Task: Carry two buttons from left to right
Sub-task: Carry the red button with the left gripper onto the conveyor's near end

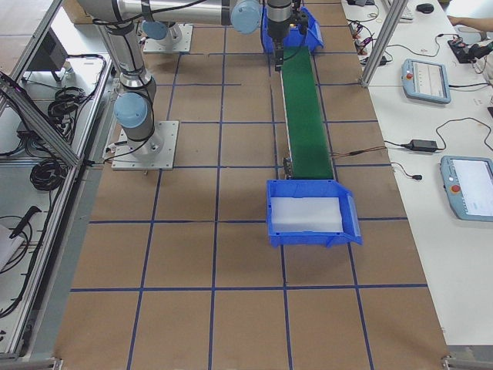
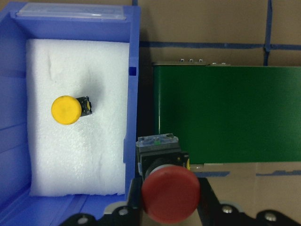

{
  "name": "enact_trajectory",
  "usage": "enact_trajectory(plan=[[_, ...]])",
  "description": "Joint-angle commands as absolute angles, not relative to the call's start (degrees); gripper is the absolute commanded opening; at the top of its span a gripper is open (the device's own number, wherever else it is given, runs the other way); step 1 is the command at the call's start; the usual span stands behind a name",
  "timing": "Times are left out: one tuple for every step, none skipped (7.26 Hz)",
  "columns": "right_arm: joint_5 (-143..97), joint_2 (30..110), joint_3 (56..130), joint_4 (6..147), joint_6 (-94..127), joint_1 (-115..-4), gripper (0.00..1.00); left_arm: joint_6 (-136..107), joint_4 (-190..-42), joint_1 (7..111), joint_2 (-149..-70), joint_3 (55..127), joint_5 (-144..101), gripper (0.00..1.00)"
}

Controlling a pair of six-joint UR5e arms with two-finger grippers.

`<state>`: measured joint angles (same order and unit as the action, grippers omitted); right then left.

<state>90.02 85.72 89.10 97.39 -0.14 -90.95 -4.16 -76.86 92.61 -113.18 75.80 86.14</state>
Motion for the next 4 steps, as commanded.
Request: enact_trajectory(plan=[[90.0, 85.8, 89.3, 97.0, -0.2, -91.0, 1.0, -5.3, -75.6, 93.4, -116.4, 74.0, 84.2, 0.01], [90.0, 85.8, 89.4, 97.3, -0.5, -91.1, 1.0, -6.1, -73.6, 95.8, -118.4, 74.0, 84.2, 0.01], [89.9, 85.6, 89.6, 97.6, -1.0, -91.1, 1.0, -7.9, -71.7, 97.3, -120.3, 74.0, 84.3, 0.01], [90.0, 85.6, 89.7, 97.6, -0.7, -91.1, 1.0, -7.8, -70.2, 97.5, -121.5, 73.9, 84.3, 0.01]])
